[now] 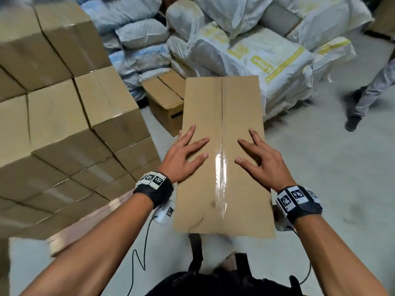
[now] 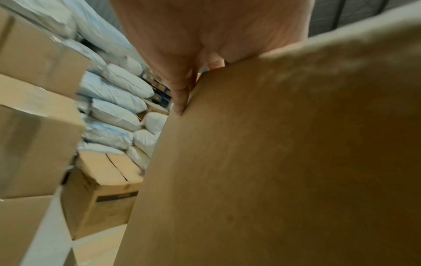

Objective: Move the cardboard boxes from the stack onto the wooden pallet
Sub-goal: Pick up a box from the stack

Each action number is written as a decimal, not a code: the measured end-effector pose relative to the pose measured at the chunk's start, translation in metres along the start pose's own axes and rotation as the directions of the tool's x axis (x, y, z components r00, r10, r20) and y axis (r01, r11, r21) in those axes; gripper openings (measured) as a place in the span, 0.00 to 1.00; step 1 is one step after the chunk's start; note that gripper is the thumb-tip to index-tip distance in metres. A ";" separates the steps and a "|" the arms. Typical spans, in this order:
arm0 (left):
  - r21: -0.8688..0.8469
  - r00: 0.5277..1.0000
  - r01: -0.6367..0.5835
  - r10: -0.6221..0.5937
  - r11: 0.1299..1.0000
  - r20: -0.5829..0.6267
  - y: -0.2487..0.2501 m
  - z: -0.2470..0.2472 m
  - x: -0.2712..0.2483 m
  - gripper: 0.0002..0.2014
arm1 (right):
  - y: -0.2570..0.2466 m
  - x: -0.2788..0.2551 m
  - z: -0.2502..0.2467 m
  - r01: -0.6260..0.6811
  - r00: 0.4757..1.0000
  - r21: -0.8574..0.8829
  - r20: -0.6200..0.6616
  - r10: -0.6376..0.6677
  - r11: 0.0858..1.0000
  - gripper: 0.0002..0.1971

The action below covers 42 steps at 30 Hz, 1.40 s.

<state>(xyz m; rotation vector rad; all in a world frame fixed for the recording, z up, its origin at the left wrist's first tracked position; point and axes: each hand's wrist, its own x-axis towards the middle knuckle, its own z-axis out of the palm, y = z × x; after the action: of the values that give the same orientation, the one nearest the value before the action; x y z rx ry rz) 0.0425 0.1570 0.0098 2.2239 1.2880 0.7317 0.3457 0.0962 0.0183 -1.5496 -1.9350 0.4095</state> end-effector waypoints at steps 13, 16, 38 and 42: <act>0.113 0.944 0.212 -0.173 0.971 -0.282 -0.081 -0.195 -0.083 0.25 | -0.177 0.135 0.086 0.302 0.943 0.058 0.124 -0.307 0.951 0.35; 0.127 0.932 0.232 -0.183 0.964 -0.313 -0.105 -0.225 -0.083 0.26 | -0.199 0.171 0.106 0.341 0.921 0.105 0.159 -0.355 0.934 0.36; 0.110 0.819 0.469 -0.385 0.876 -0.425 -0.306 -0.371 0.122 0.26 | -0.238 0.557 0.245 0.426 0.810 0.226 0.336 -0.481 0.876 0.40; 0.100 0.822 0.470 -0.393 0.877 -0.413 -0.338 -0.385 0.159 0.26 | -0.233 0.604 0.262 0.410 0.809 0.226 0.357 -0.467 0.884 0.39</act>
<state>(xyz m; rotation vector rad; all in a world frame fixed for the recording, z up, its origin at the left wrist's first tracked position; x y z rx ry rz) -0.3556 0.4992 0.1203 1.8608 2.0581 0.9115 -0.0715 0.6474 0.1204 -0.9233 -2.4422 0.6821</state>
